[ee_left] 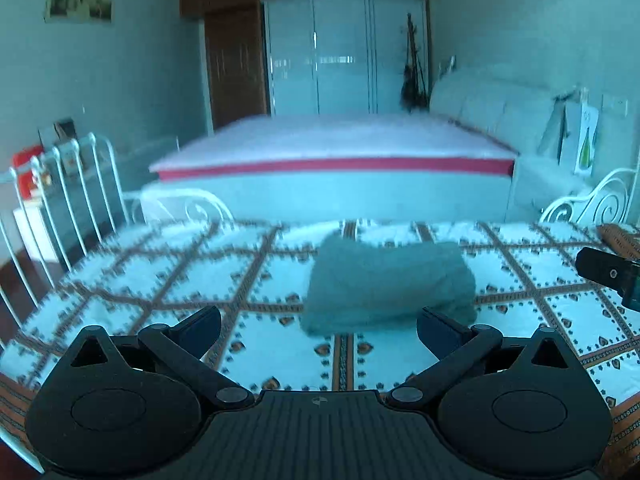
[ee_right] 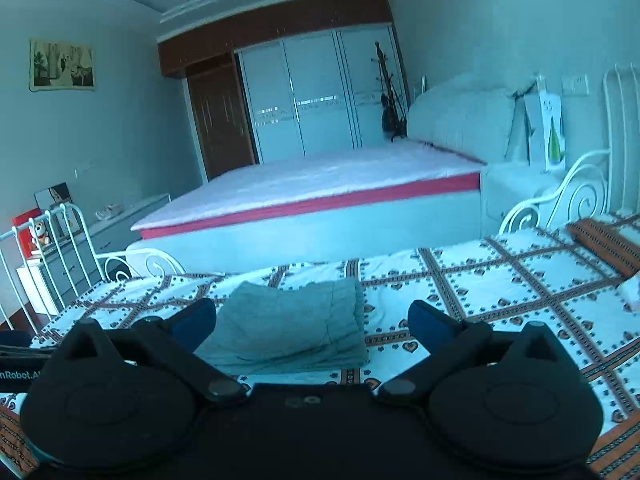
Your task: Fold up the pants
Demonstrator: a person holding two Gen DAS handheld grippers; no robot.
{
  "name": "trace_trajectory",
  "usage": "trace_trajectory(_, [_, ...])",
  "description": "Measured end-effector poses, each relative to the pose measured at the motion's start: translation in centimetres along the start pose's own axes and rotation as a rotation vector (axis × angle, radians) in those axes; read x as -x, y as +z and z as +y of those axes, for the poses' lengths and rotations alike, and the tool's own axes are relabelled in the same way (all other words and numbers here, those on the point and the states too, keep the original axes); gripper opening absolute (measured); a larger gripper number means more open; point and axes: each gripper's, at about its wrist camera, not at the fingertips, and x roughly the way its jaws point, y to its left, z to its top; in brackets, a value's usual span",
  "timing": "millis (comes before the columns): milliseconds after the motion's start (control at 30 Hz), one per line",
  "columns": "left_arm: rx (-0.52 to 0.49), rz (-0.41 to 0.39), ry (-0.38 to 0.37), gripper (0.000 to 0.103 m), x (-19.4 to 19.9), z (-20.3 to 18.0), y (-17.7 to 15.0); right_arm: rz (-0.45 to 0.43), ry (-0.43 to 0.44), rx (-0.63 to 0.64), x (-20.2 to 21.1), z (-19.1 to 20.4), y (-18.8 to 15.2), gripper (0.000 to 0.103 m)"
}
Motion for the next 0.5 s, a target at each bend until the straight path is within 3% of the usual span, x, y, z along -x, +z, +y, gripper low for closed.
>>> trace_trajectory(267, [-0.004, -0.02, -0.017, 0.103, 2.9, -0.6, 0.8, -0.044, 0.023, 0.005, 3.4, 0.9, 0.2, 0.097])
trace_trajectory(500, [-0.025, 0.0, -0.032, 0.103, 2.4, -1.7, 0.9, -0.052, 0.018, -0.004, 3.3, 0.5, 0.3, 0.097])
